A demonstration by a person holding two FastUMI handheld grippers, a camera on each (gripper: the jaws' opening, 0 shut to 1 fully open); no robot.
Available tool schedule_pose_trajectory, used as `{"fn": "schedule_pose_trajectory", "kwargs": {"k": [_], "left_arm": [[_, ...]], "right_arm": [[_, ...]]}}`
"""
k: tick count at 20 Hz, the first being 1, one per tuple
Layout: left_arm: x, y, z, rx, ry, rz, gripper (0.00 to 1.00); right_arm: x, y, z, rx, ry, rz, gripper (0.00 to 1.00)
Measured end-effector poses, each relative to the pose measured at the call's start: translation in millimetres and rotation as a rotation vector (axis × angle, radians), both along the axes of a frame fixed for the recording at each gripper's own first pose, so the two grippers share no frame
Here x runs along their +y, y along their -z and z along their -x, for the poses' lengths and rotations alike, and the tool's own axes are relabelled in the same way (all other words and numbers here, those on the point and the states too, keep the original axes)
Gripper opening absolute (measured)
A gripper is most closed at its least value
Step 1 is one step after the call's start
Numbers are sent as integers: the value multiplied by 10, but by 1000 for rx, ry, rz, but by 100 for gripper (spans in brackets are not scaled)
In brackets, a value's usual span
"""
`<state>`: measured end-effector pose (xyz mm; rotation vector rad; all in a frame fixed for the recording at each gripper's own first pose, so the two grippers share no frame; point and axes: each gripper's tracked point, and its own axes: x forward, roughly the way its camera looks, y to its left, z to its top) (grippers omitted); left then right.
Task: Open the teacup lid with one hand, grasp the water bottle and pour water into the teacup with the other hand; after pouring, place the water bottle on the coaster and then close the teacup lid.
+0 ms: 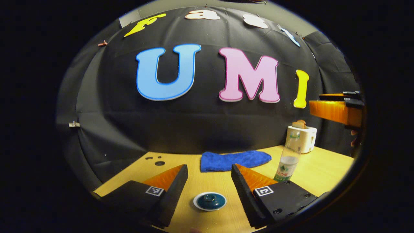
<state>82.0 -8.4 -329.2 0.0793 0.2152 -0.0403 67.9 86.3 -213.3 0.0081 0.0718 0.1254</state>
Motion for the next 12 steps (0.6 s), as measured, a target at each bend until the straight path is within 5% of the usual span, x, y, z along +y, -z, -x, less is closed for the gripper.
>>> {"fn": "schedule_pose_trajectory", "kwargs": {"k": [7,8,12], "left_arm": [[10,714,-153,104,-8,24,75],[13,768,-161,112,-12,19,61],[-7,895,-191,140,-9,31,59]], "right_arm": [[8,386,94,42,13,13,97],[-1,399,86,45,14,16,97],[-24,429,88,53,19,33,97]]}}
